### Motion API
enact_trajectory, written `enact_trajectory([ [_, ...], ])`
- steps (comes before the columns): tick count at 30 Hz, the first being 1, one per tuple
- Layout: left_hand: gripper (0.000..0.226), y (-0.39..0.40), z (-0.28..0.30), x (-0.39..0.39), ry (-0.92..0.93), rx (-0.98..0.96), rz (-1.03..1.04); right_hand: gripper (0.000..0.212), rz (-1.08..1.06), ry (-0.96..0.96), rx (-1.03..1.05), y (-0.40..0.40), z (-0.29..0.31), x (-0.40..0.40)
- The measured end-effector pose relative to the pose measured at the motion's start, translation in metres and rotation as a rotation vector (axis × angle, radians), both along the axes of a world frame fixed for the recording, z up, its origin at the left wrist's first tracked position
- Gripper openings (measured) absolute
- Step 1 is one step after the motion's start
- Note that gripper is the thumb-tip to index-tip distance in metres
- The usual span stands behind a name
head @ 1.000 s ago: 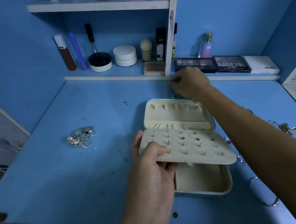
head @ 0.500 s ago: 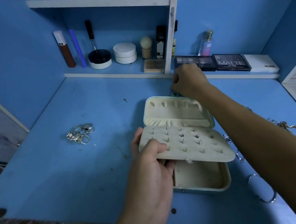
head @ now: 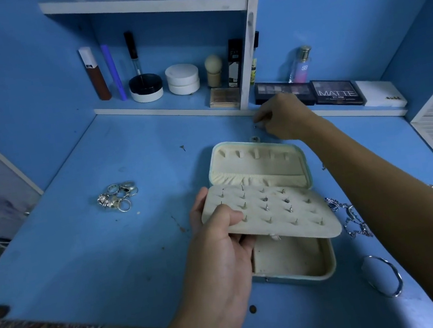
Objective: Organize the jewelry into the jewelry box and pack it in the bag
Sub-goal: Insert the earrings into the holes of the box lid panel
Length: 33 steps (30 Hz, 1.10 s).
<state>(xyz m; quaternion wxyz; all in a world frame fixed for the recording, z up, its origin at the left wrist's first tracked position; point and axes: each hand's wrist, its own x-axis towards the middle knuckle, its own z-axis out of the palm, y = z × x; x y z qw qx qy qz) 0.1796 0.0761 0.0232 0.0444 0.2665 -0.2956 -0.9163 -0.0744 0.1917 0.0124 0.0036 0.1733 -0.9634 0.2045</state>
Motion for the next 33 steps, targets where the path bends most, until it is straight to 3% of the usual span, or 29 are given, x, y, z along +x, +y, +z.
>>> enact_trajectory([
  [9,0.054,0.0,0.001,0.0,0.005,-0.006,-0.01,0.013,0.057,-0.023,-0.036,-0.001,-0.003,-0.003],
  [16,0.055,0.0,0.0,0.0,0.017,-0.011,-0.014,0.024,0.008,-0.005,0.056,-0.008,-0.004,-0.002],
  [22,0.054,0.0,0.0,0.001,0.022,-0.011,-0.021,0.022,-0.022,-0.031,-0.118,0.002,-0.007,-0.001],
  [29,0.053,0.0,0.001,0.001,0.026,0.002,-0.017,0.028,-0.026,-0.101,-0.171,0.009,-0.003,-0.004],
  [33,0.051,0.001,0.002,0.0,0.032,0.008,-0.007,0.017,-0.031,-0.083,-0.166,0.01,-0.003,-0.001],
])
